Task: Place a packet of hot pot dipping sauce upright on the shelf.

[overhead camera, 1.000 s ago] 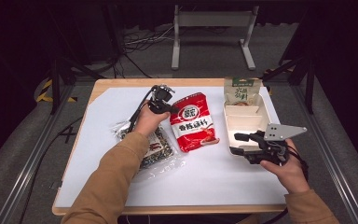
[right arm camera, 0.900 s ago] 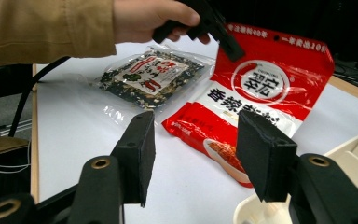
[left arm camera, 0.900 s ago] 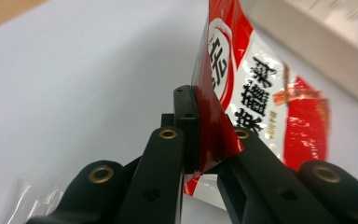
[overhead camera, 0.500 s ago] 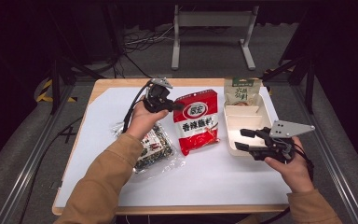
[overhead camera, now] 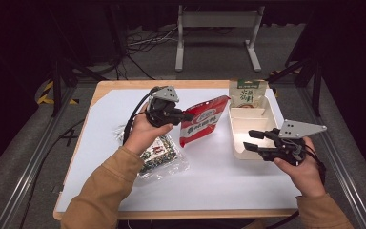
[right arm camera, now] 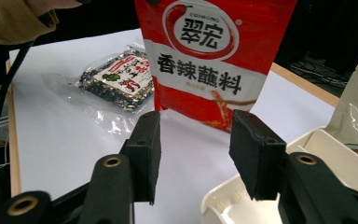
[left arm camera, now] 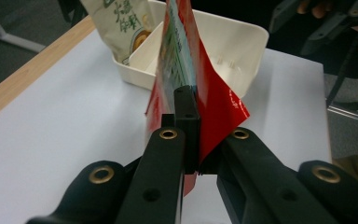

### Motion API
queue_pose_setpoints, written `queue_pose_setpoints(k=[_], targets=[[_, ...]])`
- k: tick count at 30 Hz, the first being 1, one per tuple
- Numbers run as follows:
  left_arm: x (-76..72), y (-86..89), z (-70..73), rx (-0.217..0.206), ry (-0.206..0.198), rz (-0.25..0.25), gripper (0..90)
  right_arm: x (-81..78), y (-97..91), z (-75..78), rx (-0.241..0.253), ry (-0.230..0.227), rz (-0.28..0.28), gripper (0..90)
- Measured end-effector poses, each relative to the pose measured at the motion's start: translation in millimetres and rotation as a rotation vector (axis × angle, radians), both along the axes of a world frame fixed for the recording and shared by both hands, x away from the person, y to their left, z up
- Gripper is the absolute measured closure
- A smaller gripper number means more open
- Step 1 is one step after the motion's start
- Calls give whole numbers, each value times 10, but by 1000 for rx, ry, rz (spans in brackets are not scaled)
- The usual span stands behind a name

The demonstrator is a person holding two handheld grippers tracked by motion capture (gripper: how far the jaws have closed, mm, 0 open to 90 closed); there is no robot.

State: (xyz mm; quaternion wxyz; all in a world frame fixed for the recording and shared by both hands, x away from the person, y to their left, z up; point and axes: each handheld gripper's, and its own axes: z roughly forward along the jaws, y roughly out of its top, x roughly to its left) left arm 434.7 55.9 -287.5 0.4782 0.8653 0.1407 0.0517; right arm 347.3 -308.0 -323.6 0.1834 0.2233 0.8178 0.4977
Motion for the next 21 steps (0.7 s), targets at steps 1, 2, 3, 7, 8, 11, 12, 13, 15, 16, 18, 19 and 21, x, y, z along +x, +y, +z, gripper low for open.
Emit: queue_pose_setpoints(k=[1, 2, 3, 7, 8, 11, 12, 13, 15, 16, 18, 19, 21], targets=[[-29, -4, 19, 1, -5, -10, 893, 7, 7, 7, -7, -4, 1, 517], [-61, -11, 37, 2, -9, -19, 893, 11, 14, 15, -13, -5, 1, 512], [-95, -19, 54, 2, -12, -31, 893, 16, 22, 21, -19, -6, 1, 509], [-242, -63, 130, 2, -33, -101, 892, 39, 42, 25, -31, 0, -3, 470], [-282, -75, 149, 2, -37, -116, 892, 49, 46, 17, -35, 7, -7, 453], [-390, -118, 198, 2, -50, -164, 892, 71, 64, -22, -41, 31, -5, 421], [-390, -118, 198, 2, -50, -164, 892, 75, 72, -33, -39, 37, -1, 414], [-423, -130, 210, 2, -54, -171, 892, 79, 81, -42, -40, 41, 3, 411], [-472, -147, 237, 1, -64, -191, 892, 83, 92, -52, -45, 44, 7, 409], [-494, -155, 248, -2, -66, -196, 892, 87, 104, -62, -47, 49, 15, 409], [-523, -165, 273, -9, -70, -211, 892, 99, 127, -88, -46, 63, 32, 411], [-540, -168, 286, -15, -69, -213, 892, 106, 138, -103, -47, 69, 37, 411], [-553, -172, 307, -27, -71, -228, 892, 124, 160, -144, -47, 83, 56, 413]])
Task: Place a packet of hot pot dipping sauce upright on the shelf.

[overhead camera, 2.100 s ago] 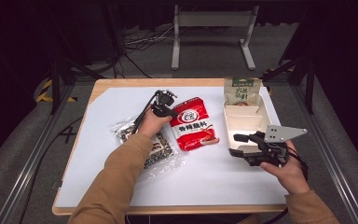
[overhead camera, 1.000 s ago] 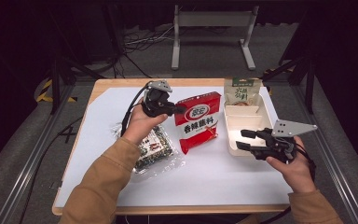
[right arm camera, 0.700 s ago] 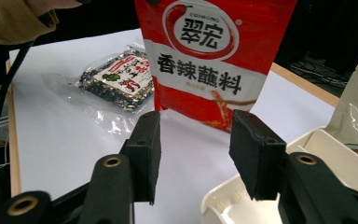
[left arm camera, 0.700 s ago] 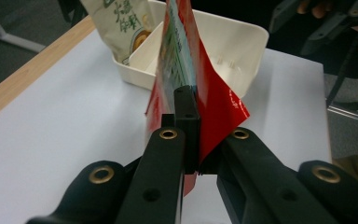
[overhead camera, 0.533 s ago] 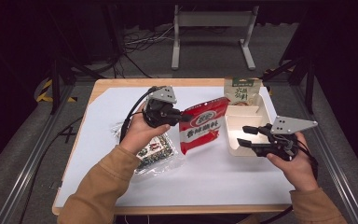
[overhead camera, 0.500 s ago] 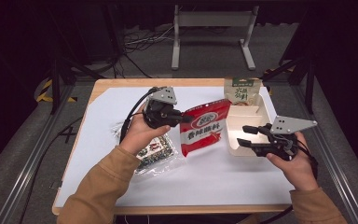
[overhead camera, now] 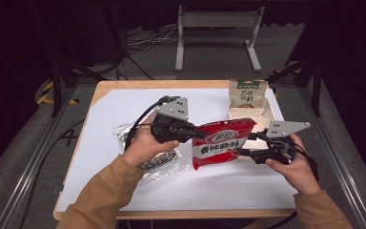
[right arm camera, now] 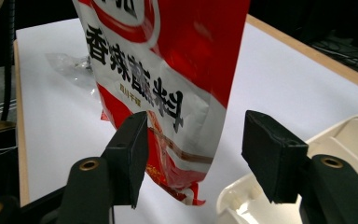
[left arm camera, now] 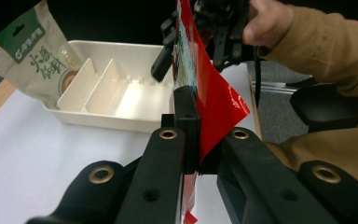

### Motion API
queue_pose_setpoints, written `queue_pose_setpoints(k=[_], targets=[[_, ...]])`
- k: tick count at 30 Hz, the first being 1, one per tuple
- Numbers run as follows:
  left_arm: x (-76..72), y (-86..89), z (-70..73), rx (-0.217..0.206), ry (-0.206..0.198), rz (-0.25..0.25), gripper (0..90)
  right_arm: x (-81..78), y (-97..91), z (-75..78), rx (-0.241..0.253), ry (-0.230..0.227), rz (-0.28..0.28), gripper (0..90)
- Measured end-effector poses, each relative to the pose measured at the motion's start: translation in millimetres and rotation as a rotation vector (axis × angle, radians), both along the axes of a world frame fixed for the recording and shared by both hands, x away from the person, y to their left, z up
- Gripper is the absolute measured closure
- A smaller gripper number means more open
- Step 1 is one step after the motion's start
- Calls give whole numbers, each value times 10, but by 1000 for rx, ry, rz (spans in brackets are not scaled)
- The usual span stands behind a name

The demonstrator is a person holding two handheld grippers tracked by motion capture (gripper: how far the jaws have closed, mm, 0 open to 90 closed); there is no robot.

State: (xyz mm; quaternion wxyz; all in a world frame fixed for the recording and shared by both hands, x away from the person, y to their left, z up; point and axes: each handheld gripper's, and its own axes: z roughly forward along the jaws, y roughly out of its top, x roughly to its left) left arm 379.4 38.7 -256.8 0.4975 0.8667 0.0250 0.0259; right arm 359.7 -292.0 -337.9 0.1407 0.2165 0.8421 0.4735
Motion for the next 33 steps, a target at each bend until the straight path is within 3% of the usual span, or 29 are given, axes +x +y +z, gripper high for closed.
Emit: queue_pose_setpoints(k=[4, 7, 8, 11, 13, 24, 27, 28, 29, 30, 33], targets=[[-14, -17, 12, -10, 3, -10, 893, 10, 33, -59, 13, 19, 33, 437], [-25, -33, 12, -20, 0, -15, 892, 1, 68, -93, 8, 24, 75, 553], [-25, -33, 12, -20, 0, -15, 892, 1, 68, -93, 8, 24, 75, 553], [-26, -21, 7, -20, -11, -6, 892, -5, 85, -118, -20, 79, 122, 762], [-21, -12, 5, -25, -6, -2, 892, -16, 90, -112, -24, 72, 144, 804], [25, 47, 27, -56, -10, 75, 861, -2, 57, -69, 49, 125, 162, 841], [15, 78, 13, -66, -22, 99, 711, 1, 39, -56, 75, 147, 162, 845], [16, 92, 3, -72, -22, 120, 711, 2, 31, -49, 78, 150, 161, 846], [26, 129, -20, -85, -14, 149, 575, 9, 7, -28, 92, 158, 160, 847], [26, 129, -20, -85, -14, 149, 502, 9, 7, -28, 92, 158, 160, 847], [37, 211, -68, -100, 2, 184, 443, 21, -34, 26, 107, 160, 157, 847]])
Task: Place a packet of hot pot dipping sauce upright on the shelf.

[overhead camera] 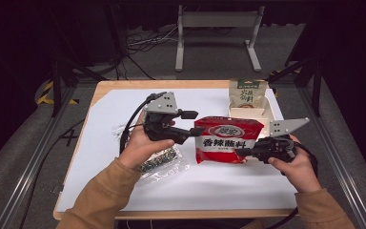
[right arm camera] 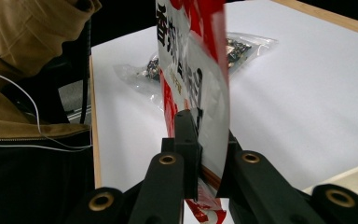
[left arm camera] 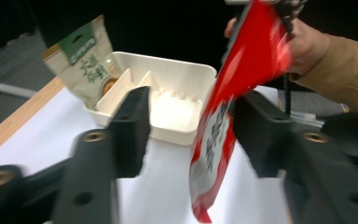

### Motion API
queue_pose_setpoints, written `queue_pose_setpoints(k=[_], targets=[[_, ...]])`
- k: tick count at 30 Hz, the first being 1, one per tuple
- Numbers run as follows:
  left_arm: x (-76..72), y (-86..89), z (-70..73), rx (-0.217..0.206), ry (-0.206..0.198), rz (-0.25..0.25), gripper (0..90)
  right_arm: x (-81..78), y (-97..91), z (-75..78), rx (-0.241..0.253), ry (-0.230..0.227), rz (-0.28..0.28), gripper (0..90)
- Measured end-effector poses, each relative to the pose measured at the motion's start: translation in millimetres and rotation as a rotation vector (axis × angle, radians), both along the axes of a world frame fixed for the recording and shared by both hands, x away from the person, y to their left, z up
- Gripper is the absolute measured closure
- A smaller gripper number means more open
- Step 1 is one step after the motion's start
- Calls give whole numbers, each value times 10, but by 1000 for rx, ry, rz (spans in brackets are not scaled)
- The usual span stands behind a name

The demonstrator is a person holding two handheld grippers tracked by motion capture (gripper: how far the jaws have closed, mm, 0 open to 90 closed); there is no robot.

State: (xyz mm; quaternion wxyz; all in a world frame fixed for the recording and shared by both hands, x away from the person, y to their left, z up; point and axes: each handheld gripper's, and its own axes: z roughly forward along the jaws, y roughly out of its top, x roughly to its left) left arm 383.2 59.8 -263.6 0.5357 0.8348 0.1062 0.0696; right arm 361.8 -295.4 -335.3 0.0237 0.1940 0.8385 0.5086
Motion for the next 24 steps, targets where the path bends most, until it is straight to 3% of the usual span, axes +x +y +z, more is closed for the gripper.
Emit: queue_pose_setpoints(k=[18, 24], targets=[[-82, 411, -384, -3, 67, 120, 399, 259, -262, 345, -11, -16, -48, 847], [-95, 509, -490, 14, 59, 171, 386, 333, -345, 406, -23, -42, -80, 847]])
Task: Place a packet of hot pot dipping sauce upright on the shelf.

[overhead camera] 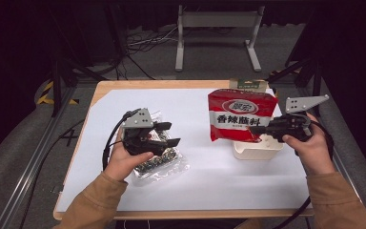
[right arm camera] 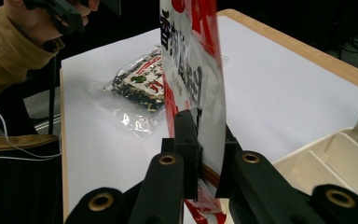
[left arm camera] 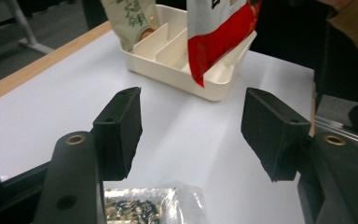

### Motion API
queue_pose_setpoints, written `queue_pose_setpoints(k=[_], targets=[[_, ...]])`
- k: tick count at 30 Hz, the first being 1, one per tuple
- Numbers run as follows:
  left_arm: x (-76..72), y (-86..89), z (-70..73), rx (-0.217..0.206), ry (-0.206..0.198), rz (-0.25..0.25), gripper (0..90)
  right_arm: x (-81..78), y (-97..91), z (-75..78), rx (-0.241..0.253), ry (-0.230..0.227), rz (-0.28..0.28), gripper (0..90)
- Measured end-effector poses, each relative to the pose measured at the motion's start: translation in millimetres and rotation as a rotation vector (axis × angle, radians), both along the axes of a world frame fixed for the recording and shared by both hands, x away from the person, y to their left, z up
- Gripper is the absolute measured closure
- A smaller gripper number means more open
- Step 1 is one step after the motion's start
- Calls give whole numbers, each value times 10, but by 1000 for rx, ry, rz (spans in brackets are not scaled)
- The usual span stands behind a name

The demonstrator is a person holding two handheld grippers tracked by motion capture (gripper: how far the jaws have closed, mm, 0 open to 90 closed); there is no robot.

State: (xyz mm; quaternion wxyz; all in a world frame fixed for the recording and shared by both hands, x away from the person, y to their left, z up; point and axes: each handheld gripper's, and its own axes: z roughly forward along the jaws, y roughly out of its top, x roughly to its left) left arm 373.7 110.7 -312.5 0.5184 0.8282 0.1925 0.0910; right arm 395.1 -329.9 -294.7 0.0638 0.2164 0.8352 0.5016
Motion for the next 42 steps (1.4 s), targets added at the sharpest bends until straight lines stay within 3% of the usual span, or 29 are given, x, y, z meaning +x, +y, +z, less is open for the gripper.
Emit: queue_pose_setpoints(k=[9, 13, 26, 42], targets=[[38, 126, -106, -7, 5, 57, 358, 123, -139, 20, -18, -15, -51, 847], [43, 182, -131, -10, 11, 74, 356, 179, -197, 9, -10, -4, -68, 848], [32, 425, -210, -7, 14, 159, 344, 409, -370, 2, -8, -30, -118, 848], [36, 528, -233, -15, 25, 192, 343, 665, -539, -48, -29, -43, -181, 848]])
